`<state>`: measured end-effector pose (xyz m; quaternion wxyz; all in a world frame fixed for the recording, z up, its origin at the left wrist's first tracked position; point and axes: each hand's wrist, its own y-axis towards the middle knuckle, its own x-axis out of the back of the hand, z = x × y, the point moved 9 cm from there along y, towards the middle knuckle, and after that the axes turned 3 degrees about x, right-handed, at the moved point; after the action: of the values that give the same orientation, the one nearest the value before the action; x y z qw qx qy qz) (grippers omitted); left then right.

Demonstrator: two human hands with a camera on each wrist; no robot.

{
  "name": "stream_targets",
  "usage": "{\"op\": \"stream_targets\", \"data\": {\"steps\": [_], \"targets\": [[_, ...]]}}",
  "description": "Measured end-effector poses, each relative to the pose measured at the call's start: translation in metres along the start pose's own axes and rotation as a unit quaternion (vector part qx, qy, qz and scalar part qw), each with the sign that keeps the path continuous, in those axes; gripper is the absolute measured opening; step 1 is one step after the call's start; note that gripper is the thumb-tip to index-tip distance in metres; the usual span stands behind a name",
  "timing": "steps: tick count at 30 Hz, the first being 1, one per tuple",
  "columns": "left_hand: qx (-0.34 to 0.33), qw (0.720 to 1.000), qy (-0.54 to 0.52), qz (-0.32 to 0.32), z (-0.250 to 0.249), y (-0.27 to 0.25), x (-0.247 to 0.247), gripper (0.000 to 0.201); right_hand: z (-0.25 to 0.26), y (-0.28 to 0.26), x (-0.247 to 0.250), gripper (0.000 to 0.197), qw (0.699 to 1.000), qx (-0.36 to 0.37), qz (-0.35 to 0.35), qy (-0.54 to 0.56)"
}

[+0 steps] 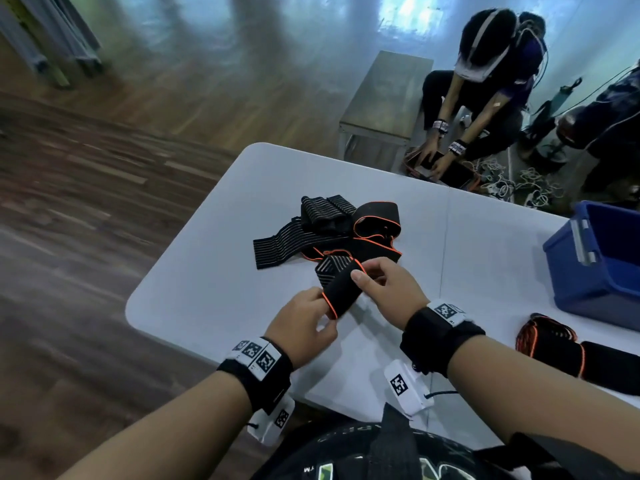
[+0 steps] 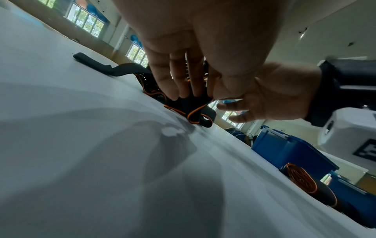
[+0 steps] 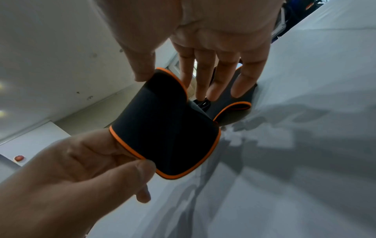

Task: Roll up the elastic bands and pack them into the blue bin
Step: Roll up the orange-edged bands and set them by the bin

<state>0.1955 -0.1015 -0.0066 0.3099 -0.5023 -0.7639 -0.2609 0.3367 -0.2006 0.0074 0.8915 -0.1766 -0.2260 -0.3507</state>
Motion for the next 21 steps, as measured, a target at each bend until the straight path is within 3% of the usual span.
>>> {"op": "stream_targets", "data": {"steps": [3,7,10,13,17,21], "targets": [[-0.006,1.000,0.020,0.016,0.001,-0.007,0.002,0.011,0.010,0.003,-0.010,0.017,1.000,0.026,0.001,-0.007],[0.004,1.000,0.012,0.029,0.006,-0.007,0.006,0.012,0.020,0.004,-0.005,0.019,0.997,0.046,-0.051,-0.026],[0.030,0.999,-0.037,0.022,0.013,-0.001,0.011,0.011,0.012,0.004,0.007,0.023,0.996,0.032,-0.081,0.003],[0.055,0.998,-0.042,-0.011,0.020,0.013,0.020,0.021,-0.001,0.001,0.018,0.015,0.996,0.017,-0.082,0.037],[0.108,0.992,-0.043,-0.047,0.033,0.046,0.032,0.014,-0.023,-0.013,0.045,0.033,0.991,-0.013,-0.108,0.071],[0.106,0.993,-0.002,-0.045,0.039,0.083,0.028,0.009,-0.046,-0.033,0.077,0.019,0.982,-0.042,-0.164,0.086]]}}
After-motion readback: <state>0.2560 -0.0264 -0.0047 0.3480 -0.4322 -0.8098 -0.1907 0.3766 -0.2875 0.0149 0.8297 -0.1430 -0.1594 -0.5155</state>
